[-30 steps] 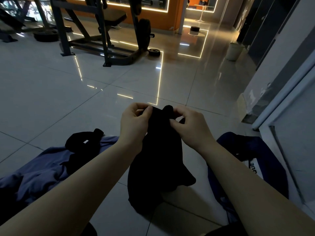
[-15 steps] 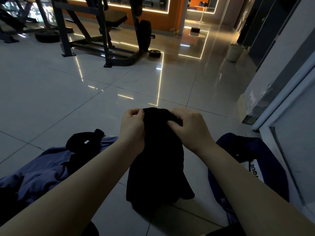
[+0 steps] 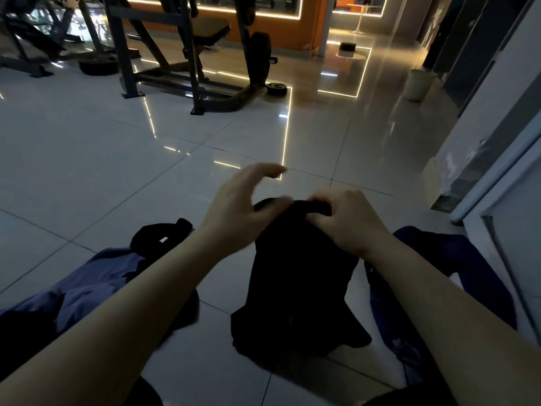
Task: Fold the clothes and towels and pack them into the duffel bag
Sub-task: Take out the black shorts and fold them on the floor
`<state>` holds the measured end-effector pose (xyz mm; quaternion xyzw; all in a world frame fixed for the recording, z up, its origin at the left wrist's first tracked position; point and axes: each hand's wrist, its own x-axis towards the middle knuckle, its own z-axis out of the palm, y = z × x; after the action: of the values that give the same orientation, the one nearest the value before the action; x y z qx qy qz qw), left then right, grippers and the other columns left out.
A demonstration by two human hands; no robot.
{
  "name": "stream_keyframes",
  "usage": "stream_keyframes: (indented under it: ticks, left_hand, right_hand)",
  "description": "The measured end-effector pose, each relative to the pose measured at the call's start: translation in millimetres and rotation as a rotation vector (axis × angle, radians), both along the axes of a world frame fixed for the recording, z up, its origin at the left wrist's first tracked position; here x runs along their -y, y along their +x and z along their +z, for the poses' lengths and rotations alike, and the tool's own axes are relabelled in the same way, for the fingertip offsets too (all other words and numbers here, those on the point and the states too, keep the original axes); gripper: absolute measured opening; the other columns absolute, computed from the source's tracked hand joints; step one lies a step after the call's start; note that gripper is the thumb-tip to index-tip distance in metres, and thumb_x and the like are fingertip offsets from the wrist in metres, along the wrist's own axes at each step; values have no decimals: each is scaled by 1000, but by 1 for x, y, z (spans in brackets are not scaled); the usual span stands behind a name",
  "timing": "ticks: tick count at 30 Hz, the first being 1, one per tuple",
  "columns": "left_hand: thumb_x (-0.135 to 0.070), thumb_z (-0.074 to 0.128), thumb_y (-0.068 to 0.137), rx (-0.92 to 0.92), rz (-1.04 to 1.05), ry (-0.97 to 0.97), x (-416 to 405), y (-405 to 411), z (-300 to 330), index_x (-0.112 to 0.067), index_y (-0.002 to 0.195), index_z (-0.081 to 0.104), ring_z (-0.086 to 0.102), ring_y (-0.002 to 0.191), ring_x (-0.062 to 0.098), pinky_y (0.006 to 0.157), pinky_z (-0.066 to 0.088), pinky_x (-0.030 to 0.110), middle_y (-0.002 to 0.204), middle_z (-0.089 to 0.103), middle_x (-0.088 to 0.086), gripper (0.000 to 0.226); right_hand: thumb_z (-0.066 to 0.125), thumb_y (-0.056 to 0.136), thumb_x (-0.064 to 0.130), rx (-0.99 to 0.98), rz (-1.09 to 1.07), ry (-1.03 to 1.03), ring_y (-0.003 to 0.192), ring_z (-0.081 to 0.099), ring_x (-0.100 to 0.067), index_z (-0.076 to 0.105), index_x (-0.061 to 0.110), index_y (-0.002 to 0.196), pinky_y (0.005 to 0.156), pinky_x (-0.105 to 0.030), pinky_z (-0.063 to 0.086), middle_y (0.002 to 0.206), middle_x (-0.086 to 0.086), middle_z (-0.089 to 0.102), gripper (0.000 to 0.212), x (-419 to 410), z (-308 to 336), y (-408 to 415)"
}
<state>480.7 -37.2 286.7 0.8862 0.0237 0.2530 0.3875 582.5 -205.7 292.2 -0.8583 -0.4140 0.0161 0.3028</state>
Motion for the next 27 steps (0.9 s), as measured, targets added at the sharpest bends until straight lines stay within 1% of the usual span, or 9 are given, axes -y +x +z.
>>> stream_keyframes:
  ticks: [3,5,7,12,16,18,20,23,27]
  left_hand:
    - [-20,68,86,-247,-125,17,-2,1,-8,-22,119,57,58,103,8,85,44,13,105,60,-11,34]
    - [-21,67,88,-278,-77,25,-9,1,-12,-25,106,60,61,88,10,69,43,7,89,60,-12,20]
    - [-23,65,89,-246,-93,-28,-13,0,-10,-26,101,60,59,78,2,64,42,7,84,60,-14,13]
    - [-21,65,89,-192,-62,6,-9,-2,-8,-26,91,62,57,76,-2,63,39,8,78,60,-17,6]
    - [-19,69,86,-30,94,-158,-16,-4,-5,-25,89,67,63,79,6,71,47,18,82,67,-7,8]
    - [-20,70,85,16,142,-160,-22,-4,-1,-18,94,70,65,84,13,77,51,28,87,69,-3,9]
    - [-21,70,85,16,179,-70,-27,-5,1,-16,98,71,64,85,12,78,49,22,89,69,-4,14]
    - [-19,70,85,-31,197,43,-28,-4,-2,-17,99,71,60,81,10,69,40,6,84,65,-8,14]
    - [-18,71,84,-105,73,101,-18,1,-8,-14,100,72,61,81,13,70,41,13,82,65,-8,16]
  right_hand:
    - [68,85,17,-155,53,110,87,63,-18,61,16,102,81,-39,54,92,-2,65,19,-7,2,-10]
    - [71,83,17,-266,45,206,85,65,-19,55,20,99,77,-36,56,91,-4,65,23,-8,6,-13]
    - [71,83,16,-321,48,247,86,66,-18,52,25,96,76,-34,57,92,-3,65,24,-6,10,-15]
    - [70,84,17,-354,108,247,87,67,-16,58,26,100,81,-38,58,97,-2,66,21,-4,4,-17]
    - [68,85,17,-404,126,259,84,68,-22,59,26,106,76,-45,59,111,5,61,24,-3,-8,-18]
    - [65,88,18,-366,89,250,78,68,-19,63,28,101,75,-41,57,98,11,66,16,0,-12,-14]
    - [62,90,19,-315,22,256,75,67,-18,68,26,91,75,-43,56,82,8,69,9,4,-14,-9]
    - [65,89,21,-266,-44,311,77,67,-21,72,21,83,77,-47,55,79,-3,71,9,8,-14,-3]
    - [72,84,21,-192,-100,415,73,67,-21,71,20,75,69,-41,56,73,-3,70,9,7,-10,-1]
